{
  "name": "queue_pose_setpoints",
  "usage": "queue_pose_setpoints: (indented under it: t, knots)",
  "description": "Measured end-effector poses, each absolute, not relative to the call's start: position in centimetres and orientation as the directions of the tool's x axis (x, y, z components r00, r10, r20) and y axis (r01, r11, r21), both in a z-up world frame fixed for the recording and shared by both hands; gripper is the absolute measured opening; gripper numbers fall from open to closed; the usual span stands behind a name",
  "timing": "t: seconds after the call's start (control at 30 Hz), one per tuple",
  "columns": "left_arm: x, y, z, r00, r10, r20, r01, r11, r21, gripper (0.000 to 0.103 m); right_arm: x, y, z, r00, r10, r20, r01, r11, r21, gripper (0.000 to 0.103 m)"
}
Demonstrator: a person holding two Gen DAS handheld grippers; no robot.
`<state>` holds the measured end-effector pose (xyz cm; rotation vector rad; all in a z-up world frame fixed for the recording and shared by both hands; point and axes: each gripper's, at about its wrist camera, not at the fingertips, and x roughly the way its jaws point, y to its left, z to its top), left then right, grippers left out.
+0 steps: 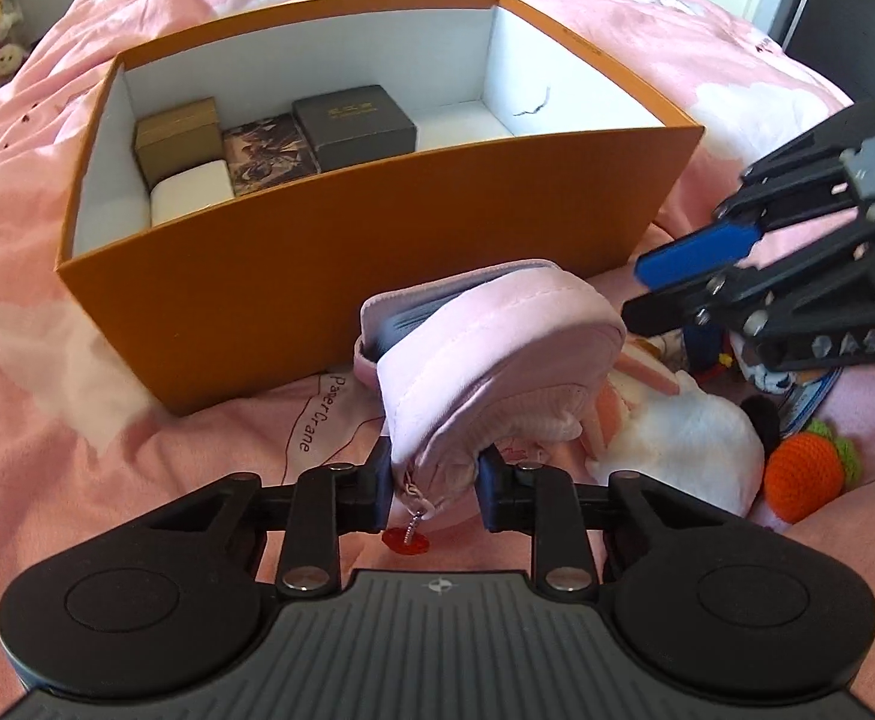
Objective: Organize objects
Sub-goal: 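Grasp the pink backpack with the left gripper while the right gripper grasps the pink wallet, then carry the pink backpack and pink wallet over the shoebox with both grippers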
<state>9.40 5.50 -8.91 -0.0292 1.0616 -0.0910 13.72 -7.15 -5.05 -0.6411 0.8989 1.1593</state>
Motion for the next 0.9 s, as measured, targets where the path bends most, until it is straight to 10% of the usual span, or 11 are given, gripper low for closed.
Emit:
queue_pose_setpoints:
  t: [0.9]
  knots:
    - [8.0, 9.2, -8.0, 0.464, -0.05, -0.885, -0.154, 0.979, -0.136, 0.027, 9.3, -3.2, -7.8, 0.194, 0.621, -0.76, -0.967, -0.008, -0.253, 0.021]
